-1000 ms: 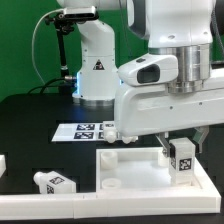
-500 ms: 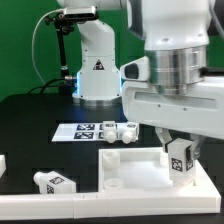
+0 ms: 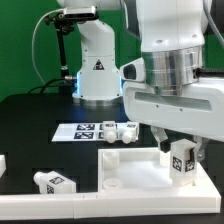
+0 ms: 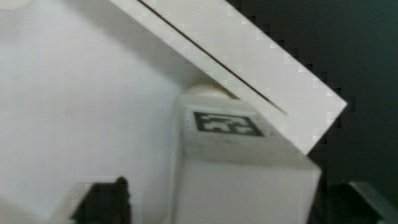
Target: Assemble one leg
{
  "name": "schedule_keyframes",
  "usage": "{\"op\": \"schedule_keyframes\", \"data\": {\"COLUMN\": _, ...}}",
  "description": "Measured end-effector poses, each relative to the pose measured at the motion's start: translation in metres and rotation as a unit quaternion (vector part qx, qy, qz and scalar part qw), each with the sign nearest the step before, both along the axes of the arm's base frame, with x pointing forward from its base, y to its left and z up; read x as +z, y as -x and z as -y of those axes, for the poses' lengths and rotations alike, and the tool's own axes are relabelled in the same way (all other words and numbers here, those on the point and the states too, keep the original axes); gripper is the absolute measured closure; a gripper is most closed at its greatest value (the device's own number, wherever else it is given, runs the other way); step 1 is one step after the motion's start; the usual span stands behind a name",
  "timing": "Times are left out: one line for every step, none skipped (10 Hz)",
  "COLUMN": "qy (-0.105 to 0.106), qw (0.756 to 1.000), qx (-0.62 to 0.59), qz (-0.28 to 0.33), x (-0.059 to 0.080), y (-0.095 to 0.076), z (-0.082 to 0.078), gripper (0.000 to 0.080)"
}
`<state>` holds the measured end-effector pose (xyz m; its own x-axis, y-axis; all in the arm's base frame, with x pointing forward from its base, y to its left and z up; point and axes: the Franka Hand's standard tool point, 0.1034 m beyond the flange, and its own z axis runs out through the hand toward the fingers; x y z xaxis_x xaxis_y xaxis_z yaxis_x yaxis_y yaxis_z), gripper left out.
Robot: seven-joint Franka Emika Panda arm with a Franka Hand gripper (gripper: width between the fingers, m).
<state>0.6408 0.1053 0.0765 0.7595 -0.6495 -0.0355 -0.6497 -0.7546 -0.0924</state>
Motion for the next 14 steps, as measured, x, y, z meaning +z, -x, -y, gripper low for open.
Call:
{"op": "schedule_keyframes", "data": {"qy": 0.004, "qw": 0.994, "qx": 0.108, "qz": 0.006, "x": 0.0004, "y": 0.0013, "z": -0.0021, "gripper": 0.0183}}
{"op": "schedule_keyframes", "data": {"qy": 0.004, "qw": 0.979, "qx": 0.205, "qz": -0.005, "x": 0.0013, "y": 0.0055, "z": -0.0036, "gripper": 0.0160}}
{"op": "schedule_keyframes", "data": {"qy": 0.006, "qw": 0.972, "qx": 0.236, "qz": -0.002, "x": 0.0028, "y": 0.0048, "z": -0.0050, "gripper": 0.0160}}
{"op": "schedule_keyframes", "data": {"qy": 0.007, "qw": 0.965, "qx": 0.264, "qz": 0.000, "x": 0.0019, "y": 0.0050, "z": -0.0037, "gripper": 0.0151}}
{"op": "schedule_keyframes", "data": {"qy": 0.008, "qw": 0.955, "qx": 0.297, "qz": 0.003, "x": 0.0017, "y": 0.0049, "z": -0.0027, "gripper": 0.0151}}
{"op": "schedule_keyframes", "data": {"qy": 0.012, "qw": 0.936, "qx": 0.352, "qz": 0.011, "x": 0.0012, "y": 0.0037, "z": -0.0012, "gripper": 0.0151}}
{"op": "schedule_keyframes", "data": {"qy": 0.023, "qw": 0.888, "qx": 0.459, "qz": 0.032, "x": -0.0005, "y": -0.0012, "z": 0.0024, "gripper": 0.0151}}
{"op": "schedule_keyframes", "data": {"qy": 0.025, "qw": 0.864, "qx": 0.501, "qz": 0.039, "x": -0.0019, "y": -0.0027, "z": 0.0035, "gripper": 0.0151}}
{"op": "schedule_keyframes", "data": {"qy": 0.024, "qw": 0.883, "qx": 0.467, "qz": 0.036, "x": -0.0019, "y": -0.0025, "z": 0.0026, "gripper": 0.0151}}
{"op": "schedule_keyframes", "data": {"qy": 0.024, "qw": 0.885, "qx": 0.463, "qz": 0.036, "x": -0.0020, "y": -0.0026, "z": 0.0034, "gripper": 0.0272}}
{"op": "schedule_keyframes", "data": {"qy": 0.024, "qw": 0.892, "qx": 0.451, "qz": 0.035, "x": -0.0020, "y": -0.0026, "z": 0.0034, "gripper": 0.0412}}
{"op": "schedule_keyframes", "data": {"qy": 0.023, "qw": 0.906, "qx": 0.422, "qz": 0.032, "x": -0.0021, "y": -0.0025, "z": 0.0030, "gripper": 0.0514}}
{"op": "schedule_keyframes", "data": {"qy": 0.021, "qw": 0.920, "qx": 0.390, "qz": 0.030, "x": -0.0022, "y": -0.0024, "z": 0.0028, "gripper": 0.0514}}
{"op": "schedule_keyframes", "data": {"qy": 0.021, "qw": 0.930, "qx": 0.366, "qz": 0.028, "x": -0.0023, "y": -0.0024, "z": 0.0028, "gripper": 0.0513}}
